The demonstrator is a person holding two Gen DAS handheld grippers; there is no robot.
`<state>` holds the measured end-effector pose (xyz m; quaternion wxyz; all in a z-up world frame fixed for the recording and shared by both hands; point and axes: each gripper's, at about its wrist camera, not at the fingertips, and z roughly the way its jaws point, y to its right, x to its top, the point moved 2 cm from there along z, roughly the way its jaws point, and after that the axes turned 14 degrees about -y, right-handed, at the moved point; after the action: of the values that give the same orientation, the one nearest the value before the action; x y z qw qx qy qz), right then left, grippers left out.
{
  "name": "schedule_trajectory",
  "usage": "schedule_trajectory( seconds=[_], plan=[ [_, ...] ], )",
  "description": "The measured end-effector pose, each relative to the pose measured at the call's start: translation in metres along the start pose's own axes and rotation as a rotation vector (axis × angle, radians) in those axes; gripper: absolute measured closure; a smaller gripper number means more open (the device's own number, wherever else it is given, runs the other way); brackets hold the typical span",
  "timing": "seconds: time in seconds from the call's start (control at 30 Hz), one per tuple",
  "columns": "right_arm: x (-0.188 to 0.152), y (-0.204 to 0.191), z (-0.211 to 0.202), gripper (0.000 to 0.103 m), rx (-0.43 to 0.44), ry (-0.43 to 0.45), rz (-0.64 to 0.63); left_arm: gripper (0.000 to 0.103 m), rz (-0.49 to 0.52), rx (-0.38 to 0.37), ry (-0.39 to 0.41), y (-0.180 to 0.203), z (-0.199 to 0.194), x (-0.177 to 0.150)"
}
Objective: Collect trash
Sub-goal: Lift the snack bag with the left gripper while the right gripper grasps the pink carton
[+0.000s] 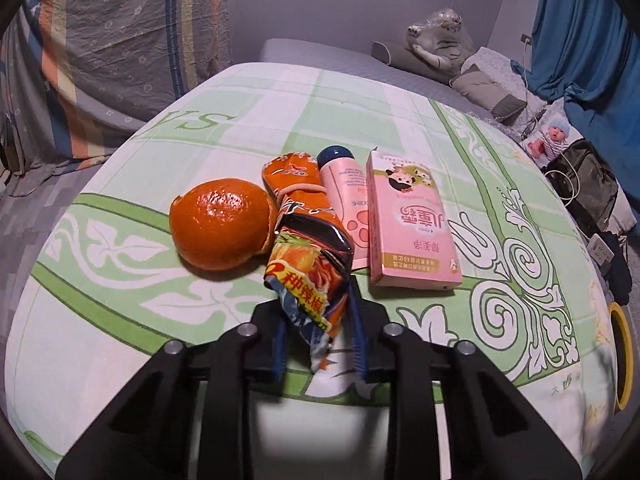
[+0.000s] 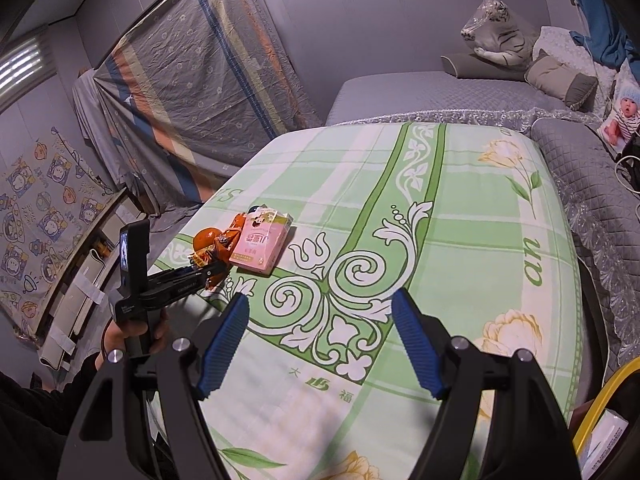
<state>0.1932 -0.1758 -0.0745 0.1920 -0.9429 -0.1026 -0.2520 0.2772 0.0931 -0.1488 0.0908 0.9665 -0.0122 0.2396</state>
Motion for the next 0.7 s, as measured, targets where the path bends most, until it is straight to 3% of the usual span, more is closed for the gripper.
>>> schedule_trajectory(
  seconds=[0.27, 0.43, 0.7],
  plan=[
    [0.006, -0.011, 0.016, 0.033, 0.048, -0.057, -0.002, 0.085, 0.014, -0.016, 0.153, -0.002, -0.049, -0.015],
    [0.022, -0.035, 0.054, 0.032, 0.133, -0.167, -0.002, 0.085, 0.023, -0.002, 0.260, -0.006, -0.085, -0.036],
    [0.074, -0.078, 0.133, 0.033, 0.113, -0.319, 0.009, 0.085, 0.012, -0.032, 0.314, -0.016, -0.106, -0.058]
  ],
)
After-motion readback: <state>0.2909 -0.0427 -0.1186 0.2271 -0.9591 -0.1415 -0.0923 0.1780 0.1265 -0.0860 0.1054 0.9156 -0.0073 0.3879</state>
